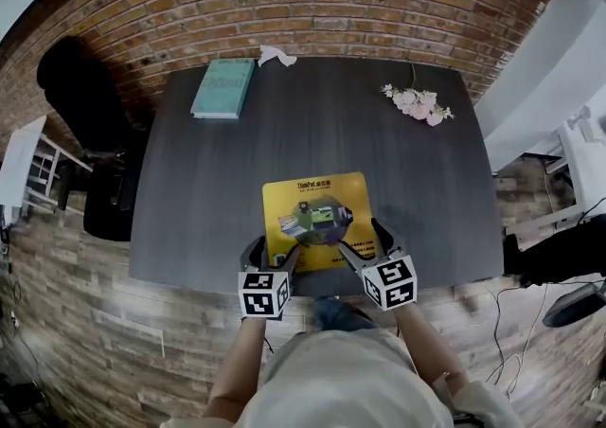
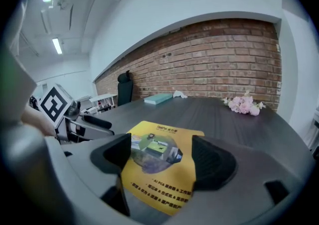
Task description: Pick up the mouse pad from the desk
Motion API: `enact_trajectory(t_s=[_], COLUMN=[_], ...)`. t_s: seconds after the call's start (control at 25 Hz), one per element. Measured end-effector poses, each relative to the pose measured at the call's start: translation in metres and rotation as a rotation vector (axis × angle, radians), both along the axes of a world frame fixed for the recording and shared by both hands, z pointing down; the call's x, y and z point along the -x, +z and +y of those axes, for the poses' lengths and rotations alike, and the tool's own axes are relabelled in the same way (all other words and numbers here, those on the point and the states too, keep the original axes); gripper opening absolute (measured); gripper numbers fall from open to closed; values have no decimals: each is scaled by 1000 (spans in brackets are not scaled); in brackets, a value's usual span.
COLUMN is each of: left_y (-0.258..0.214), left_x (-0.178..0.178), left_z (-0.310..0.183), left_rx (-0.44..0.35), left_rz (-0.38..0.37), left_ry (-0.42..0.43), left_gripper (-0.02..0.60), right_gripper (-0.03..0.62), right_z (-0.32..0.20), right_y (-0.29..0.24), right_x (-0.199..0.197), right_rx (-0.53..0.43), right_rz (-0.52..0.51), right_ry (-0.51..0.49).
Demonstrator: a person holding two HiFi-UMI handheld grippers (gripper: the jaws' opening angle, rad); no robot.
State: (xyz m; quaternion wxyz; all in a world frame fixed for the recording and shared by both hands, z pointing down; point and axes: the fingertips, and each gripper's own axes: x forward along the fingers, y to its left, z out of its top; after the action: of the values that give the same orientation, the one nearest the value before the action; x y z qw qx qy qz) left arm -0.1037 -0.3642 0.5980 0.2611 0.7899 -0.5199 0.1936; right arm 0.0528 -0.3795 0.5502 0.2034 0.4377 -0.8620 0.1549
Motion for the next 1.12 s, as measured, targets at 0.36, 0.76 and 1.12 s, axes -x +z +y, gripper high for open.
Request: enact_trajectory(t_s=[0.36,0.76,1.12], left_y=[44,71,73], left_x=[-2,3,5], left_z=[-29,-37,-37], left_rx=[120,189,180], left_rz=[-59,-140,-159], left_ry=[-25,-55,-66], left_gripper=[367,371,371], right_gripper=[359,359,359], right_z=[-45,-57,-58], right_y=[55,102,107], right_x=[-19,-24,-26], right_rx=[118,241,222], right_rz=[76,164,190], right_ry=[-1,-29,-13])
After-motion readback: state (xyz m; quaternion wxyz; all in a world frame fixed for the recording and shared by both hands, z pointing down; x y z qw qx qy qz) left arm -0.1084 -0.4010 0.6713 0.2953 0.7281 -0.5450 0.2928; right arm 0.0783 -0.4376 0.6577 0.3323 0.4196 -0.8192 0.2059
